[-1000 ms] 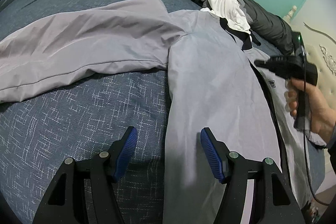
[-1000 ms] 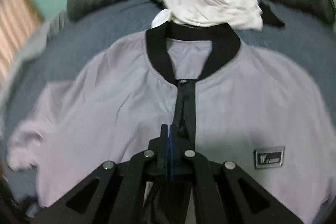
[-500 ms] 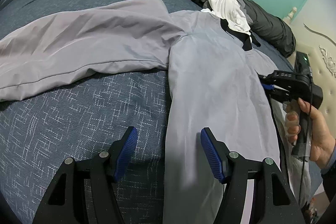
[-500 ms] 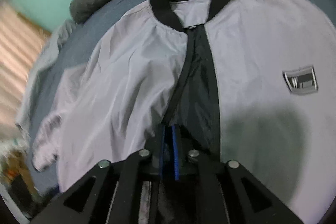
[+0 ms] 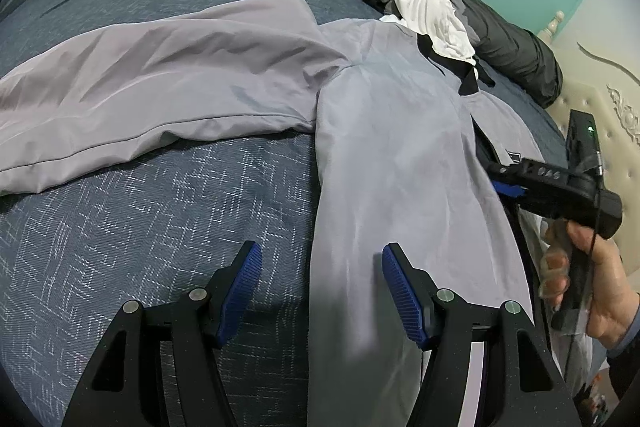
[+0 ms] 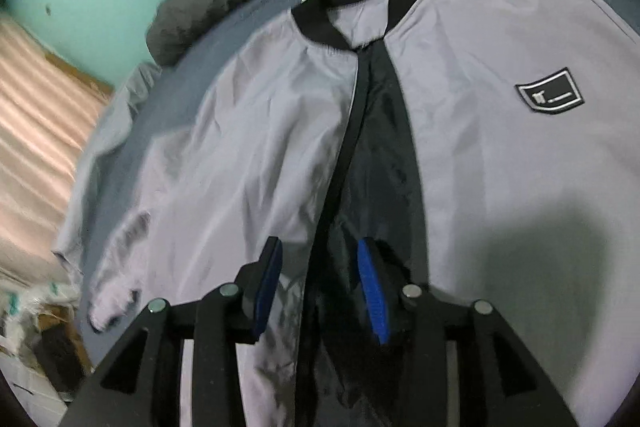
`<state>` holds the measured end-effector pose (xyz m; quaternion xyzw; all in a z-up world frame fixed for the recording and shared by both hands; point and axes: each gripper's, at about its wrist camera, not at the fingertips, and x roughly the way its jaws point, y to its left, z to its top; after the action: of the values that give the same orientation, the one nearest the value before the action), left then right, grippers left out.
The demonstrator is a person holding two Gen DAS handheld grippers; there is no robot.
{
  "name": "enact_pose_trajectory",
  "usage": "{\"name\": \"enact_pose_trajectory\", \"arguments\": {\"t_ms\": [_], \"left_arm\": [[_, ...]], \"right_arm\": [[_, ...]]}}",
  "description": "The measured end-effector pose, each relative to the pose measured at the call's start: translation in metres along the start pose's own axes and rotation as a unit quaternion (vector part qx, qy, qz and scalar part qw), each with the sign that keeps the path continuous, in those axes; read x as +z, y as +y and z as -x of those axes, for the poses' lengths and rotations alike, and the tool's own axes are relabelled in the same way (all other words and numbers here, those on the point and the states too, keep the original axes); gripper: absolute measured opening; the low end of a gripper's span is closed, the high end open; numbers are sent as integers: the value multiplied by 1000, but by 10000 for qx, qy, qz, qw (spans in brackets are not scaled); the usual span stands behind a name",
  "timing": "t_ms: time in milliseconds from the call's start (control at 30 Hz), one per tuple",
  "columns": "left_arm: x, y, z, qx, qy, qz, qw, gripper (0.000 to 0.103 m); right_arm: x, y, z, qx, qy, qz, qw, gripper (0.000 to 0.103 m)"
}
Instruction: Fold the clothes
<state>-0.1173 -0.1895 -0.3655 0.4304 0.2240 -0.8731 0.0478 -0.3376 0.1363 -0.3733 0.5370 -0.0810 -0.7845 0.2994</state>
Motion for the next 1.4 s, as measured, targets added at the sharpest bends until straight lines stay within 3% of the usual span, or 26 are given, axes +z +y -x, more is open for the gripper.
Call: {"name": "enact_pose_trajectory", "arguments": {"t_ms": [67, 167, 333, 600, 667, 767, 967, 1233, 1400], "left_arm": [[1, 0, 0, -2, -1, 2, 10000, 67], [0, 2, 1, -5, -3, 8, 10000, 67], [0, 3, 2, -13, -12, 27, 10000, 67], [0, 2, 6, -73, -15, 27, 10000, 67], [-1, 1, 5, -67, 11, -5, 10000, 67], [-1, 0, 4, -62, 43, -40, 10000, 67], [-1, 4, 4, -168, 119, 1, 9998, 67], [-1, 9, 9, -292, 151, 123, 9994, 67], [-1, 16, 22, -463, 155, 466, 9977, 67]], "right_arm": [[-4, 11, -3, -299, 17, 326, 9990, 39], [-8, 21, -4, -556, 19, 610, 9966, 24], [-10, 26, -4, -844, 46, 821, 9930, 10], [0, 19, 20, -1417, -83, 1295, 9814, 5], [2, 12, 15, -1642, 87, 1375, 9768, 5], [3, 11, 3, -1488, 360, 1299, 9796, 7], [0, 1, 31, -1134, -68, 914, 9893, 15], [-20, 8, 42, -1001, 25, 1083, 9891, 16], [-26, 2, 97, -729, -344, 815, 9934, 16]]}}
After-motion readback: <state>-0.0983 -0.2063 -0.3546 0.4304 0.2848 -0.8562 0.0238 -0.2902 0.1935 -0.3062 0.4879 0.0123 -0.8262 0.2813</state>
